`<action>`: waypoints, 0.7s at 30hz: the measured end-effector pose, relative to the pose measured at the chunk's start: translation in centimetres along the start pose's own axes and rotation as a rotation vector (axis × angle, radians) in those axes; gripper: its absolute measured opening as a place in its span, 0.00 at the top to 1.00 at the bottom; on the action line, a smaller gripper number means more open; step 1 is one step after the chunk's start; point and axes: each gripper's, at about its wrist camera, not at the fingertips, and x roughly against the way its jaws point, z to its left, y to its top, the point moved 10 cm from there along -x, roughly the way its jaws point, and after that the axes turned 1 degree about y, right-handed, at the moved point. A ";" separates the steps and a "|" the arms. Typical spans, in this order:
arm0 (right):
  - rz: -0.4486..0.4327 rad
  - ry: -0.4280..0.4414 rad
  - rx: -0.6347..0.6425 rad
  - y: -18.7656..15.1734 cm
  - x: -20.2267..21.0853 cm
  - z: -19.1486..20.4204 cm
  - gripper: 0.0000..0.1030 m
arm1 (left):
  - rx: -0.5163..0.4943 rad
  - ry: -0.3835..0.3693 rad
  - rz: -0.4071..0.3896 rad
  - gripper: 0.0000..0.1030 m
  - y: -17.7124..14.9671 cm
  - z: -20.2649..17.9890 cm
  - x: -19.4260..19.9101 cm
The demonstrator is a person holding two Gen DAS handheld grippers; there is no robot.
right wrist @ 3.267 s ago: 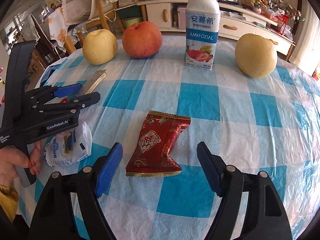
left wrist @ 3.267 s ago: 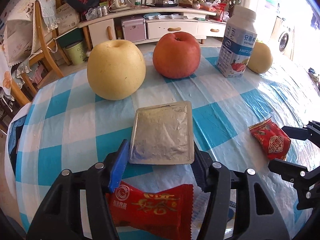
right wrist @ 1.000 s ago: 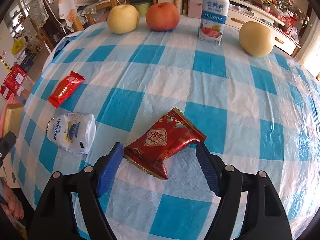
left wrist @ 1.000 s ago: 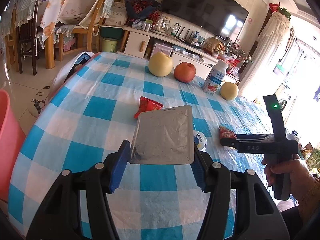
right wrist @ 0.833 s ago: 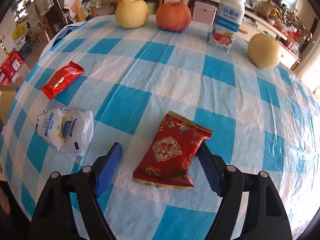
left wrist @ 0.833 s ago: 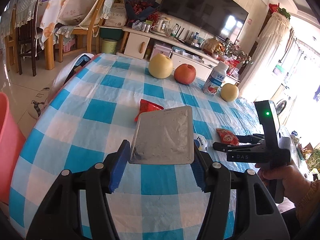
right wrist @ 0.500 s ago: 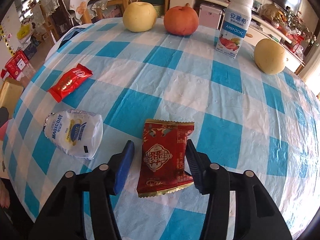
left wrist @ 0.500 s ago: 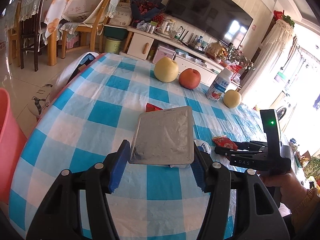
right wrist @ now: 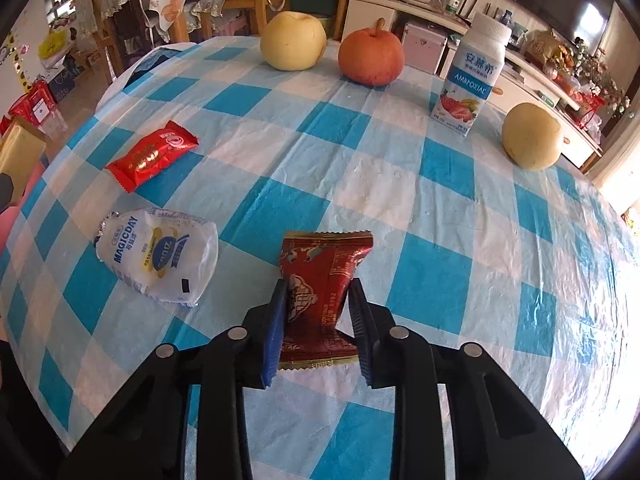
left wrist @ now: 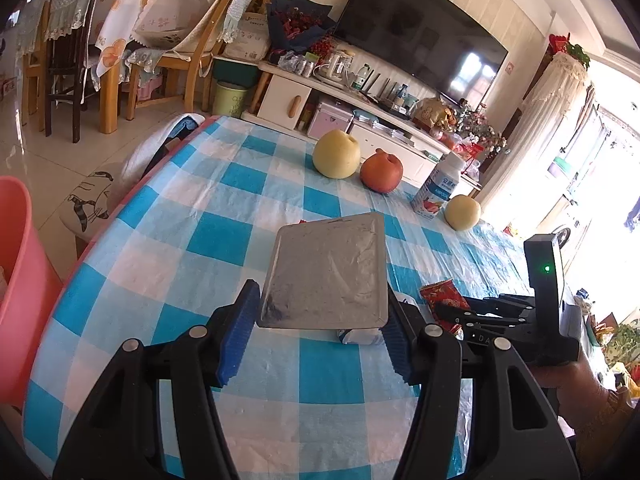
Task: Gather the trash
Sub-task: 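Grasp the red snack wrapper with the right tool while the left tool holds the foil packet, then carry the foil packet and red wrapper to the pink bucket and release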
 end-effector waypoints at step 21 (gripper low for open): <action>-0.293 0.177 0.113 7.5 10.5 14.3 0.72 | 0.166 0.097 -0.185 0.43 3.5 6.5 6.2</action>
